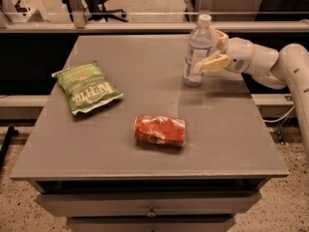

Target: Place blue plastic bottle upright

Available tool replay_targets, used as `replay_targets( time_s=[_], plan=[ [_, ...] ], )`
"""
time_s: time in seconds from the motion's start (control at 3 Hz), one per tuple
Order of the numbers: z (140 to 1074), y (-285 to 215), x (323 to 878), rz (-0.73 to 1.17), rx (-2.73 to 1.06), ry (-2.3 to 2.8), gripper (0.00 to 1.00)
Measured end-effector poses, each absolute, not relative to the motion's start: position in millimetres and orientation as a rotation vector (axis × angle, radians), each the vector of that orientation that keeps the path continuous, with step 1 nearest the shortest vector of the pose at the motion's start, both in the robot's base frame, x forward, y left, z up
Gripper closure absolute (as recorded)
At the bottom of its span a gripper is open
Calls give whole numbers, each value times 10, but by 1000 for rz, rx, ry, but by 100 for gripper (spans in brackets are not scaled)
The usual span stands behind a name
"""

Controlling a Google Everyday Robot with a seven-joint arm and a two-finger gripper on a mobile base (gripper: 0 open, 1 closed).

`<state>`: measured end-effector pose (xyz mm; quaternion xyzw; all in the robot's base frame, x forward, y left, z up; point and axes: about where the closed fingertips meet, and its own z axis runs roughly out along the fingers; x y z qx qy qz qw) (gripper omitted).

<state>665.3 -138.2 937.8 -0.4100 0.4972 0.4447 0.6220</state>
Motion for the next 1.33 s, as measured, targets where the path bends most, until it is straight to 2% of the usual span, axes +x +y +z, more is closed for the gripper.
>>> replay_targets(
  time_s=[1.33],
  plan=[
    [9326, -1681, 6550, 929, -1028, 1277, 0]
  ],
)
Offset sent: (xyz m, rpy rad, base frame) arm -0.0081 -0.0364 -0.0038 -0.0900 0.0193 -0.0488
